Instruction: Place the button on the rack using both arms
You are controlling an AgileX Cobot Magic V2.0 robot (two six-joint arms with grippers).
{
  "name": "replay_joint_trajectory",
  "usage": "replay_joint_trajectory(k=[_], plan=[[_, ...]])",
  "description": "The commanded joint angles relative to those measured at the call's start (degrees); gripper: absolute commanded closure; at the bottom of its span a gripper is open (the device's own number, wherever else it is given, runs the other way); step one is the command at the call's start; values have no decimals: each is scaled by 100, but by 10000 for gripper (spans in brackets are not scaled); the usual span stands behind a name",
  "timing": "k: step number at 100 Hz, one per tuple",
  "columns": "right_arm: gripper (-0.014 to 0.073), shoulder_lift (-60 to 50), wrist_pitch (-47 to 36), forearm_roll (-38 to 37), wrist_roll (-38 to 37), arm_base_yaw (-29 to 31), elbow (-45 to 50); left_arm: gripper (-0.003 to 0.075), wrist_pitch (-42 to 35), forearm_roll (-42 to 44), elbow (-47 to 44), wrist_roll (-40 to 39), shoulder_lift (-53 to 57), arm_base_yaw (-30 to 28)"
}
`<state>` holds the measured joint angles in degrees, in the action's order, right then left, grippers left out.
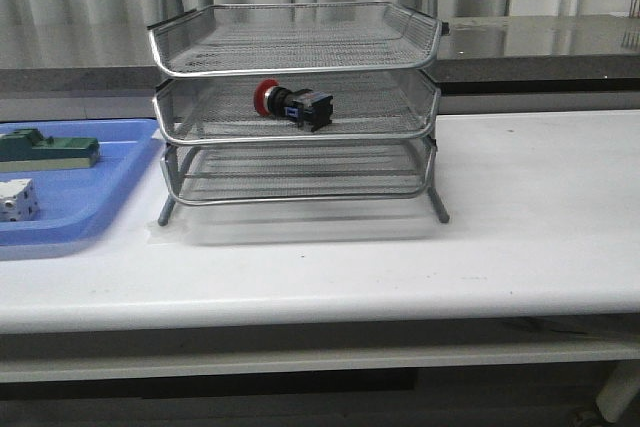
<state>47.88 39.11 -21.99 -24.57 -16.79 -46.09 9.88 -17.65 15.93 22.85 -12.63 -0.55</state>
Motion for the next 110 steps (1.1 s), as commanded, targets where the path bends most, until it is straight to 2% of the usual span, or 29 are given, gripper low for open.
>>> replay_joint_trajectory(k=[1,17,35,110], plan=[[663,-559,-513,-198,-17,97,200,741,-469,-70,153,-64,-39,-6],[663,-1419,-658,-198,-17,96,705,741,-469,-70,153,-64,-39,-6],[663,-1943,-580,-198,-17,96,834,741,-469,-70,153,-64,-39,-6],[663,-2007,-666,-212,72,96,863,741,-469,-70,153,-64,-39,-6]])
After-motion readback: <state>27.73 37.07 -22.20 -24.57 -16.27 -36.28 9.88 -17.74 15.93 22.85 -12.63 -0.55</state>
